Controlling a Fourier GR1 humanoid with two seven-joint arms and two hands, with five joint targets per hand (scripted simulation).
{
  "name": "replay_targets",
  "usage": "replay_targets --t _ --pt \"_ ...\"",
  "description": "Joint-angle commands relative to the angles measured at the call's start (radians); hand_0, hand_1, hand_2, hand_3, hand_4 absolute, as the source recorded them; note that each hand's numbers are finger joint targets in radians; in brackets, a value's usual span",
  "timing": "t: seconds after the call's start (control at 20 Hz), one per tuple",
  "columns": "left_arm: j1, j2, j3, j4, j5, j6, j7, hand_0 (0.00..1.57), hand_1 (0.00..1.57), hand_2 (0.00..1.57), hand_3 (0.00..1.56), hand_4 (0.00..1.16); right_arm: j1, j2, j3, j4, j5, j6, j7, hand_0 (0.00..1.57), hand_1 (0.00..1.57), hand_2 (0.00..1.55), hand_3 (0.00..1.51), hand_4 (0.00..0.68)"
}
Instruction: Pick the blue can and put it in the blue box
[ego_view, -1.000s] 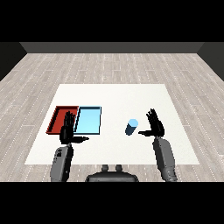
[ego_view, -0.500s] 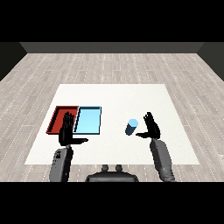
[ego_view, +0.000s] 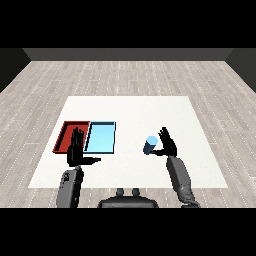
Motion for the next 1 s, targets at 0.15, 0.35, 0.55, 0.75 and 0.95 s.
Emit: replay_targets --t 0.15,0.35,0.55,0.75,0.95 --pt "0.005 0.002 0.004 -0.025 0.019 -0.008 0.016 0.0 0.0 0.0 0.0 0.0 0.028 0.029 0.032 -0.05 -0.014 -0.012 0.033 0.0 0.0 0.0 0.0 0.0" --pt "-0.092 0.055 0.081 0.13 0.07 -0.067 -0.027 0.0 0.0 0.0 0.0 0.0 0.024 0.054 0.058 -0.006 0.029 -0.032 -0.037 0.0 0.0 0.0 0.0 0.0" --pt "-0.009 -0.015 -0.013 0.072 -0.043 0.006 -0.08 0.0 0.0 0.0 0.0 0.0 -0.046 0.039 0.05 0.071 0.034 -0.031 -0.027 0.0 0.0 0.0 0.0 0.0" --pt "-0.023 0.017 0.023 0.005 0.017 -0.009 0.012 0.0 0.0 0.0 0.0 0.0 -0.036 0.051 0.046 0.093 0.006 -0.002 -0.058 0.0 0.0 0.0 0.0 0.0" --pt "-0.073 -0.003 0.005 0.042 -0.026 0.04 0.017 0.0 0.0 0.0 0.0 0.0 -0.129 0.019 0.011 0.241 0.012 0.015 -0.1 0.0 0.0 0.0 0.0 0.0"
